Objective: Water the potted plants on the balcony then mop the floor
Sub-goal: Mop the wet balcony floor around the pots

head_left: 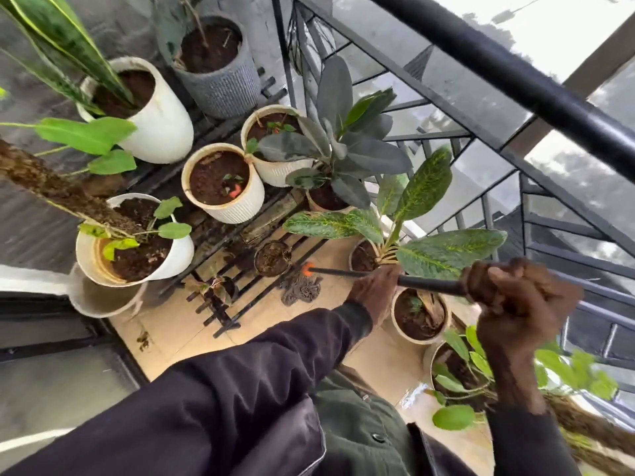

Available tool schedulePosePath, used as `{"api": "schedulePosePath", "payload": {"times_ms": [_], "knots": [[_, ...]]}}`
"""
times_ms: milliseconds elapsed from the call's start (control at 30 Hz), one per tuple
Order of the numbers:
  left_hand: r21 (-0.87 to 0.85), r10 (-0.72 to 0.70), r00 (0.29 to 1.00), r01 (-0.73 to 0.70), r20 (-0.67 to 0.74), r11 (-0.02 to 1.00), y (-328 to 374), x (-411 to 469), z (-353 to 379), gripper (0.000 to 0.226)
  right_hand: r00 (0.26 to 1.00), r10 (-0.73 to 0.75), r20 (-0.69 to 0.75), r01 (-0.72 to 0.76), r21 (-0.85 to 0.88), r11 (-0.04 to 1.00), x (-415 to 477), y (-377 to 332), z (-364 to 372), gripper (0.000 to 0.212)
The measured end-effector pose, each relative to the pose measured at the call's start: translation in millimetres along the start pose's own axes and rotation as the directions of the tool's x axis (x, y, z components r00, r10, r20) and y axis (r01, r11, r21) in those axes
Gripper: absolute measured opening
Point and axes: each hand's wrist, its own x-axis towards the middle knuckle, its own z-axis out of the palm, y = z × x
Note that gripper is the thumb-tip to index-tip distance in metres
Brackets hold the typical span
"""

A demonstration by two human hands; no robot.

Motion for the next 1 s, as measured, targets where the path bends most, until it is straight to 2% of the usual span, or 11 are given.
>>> {"api": "schedulePosePath", "payload": {"times_ms": [133, 233, 300, 400, 533, 733, 833, 867, 900, 933, 1000], "knots": [[-0.034, -0.003, 1.000, 0.002, -0.015, 0.999, 1.1, 25.3, -1.3, 0.031, 0.999, 0.006, -0.038, -0.008, -0.044, 0.999, 12.1, 6.0, 16.4, 0.039], [-0.081, -0.070, 0.997, 0.072, 0.024, 0.994, -17.7, 29.1, -3.7, 0.031, 0.997, 0.038, -0.073, -0.050, -0.166, 0.985, -0.4, 26.8, 33.7, 0.037], [-0.096, -0.130, 0.991, 0.131, 0.014, 0.987, -27.7, 29.3, -6.2, 0.038, 0.996, 0.067, -0.053, -0.075, -0.155, 0.985, -3.2, 38.1, 40.3, 0.038], [-0.085, -0.200, 0.980, 0.199, 0.000, 0.976, -31.4, 26.2, -10.2, 0.026, 0.994, 0.109, -0.006, -0.109, -0.113, 0.988, 3.8, 45.9, 41.4, 0.039], [-0.081, -0.243, 0.970, 0.241, -0.016, 0.967, -36.9, 10.6, -17.8, 0.024, 0.989, 0.145, -0.009, -0.143, -0.242, 0.960, 11.5, 51.9, 39.1, 0.037], [0.024, -0.298, 0.953, 0.300, -0.048, 0.954, -65.4, -38.6, -16.8, 0.031, 0.959, 0.267, 0.095, -0.259, -0.086, 0.962, -12.9, 66.5, 58.3, 0.033], [0.042, -0.352, 0.934, 0.355, -0.052, 0.934, -91.4, -79.3, -14.9, 0.036, 0.955, 0.293, 0.046, -0.265, -0.305, 0.914, -51.4, 81.3, 67.5, 0.018], [0.047, -0.375, 0.926, 0.377, -0.048, 0.925, -98.3, -91.9, -16.0, 0.041, 0.955, 0.296, 0.026, -0.247, -0.480, 0.841, -67.6, 88.8, 67.8, 0.010], [0.050, -0.395, 0.917, 0.397, -0.060, 0.916, -106.7, -105.4, -17.3, 0.045, 0.959, 0.284, -0.007, -0.228, -0.613, 0.757, -80.9, 96.3, 71.3, 0.015], [0.059, -0.416, 0.907, 0.419, -0.060, 0.906, -114.1, -117.9, -19.3, 0.048, 0.948, 0.315, -0.041, -0.261, -0.666, 0.699, -92.6, 102.2, 76.0, 0.019], [0.042, -0.454, 0.889, 0.457, -0.063, 0.889, -127.8, -143.1, -24.2, 0.049, 0.935, 0.348, 0.060, -0.264, -0.539, 0.800, -106.6, 98.8, 102.1, 0.016]]}}
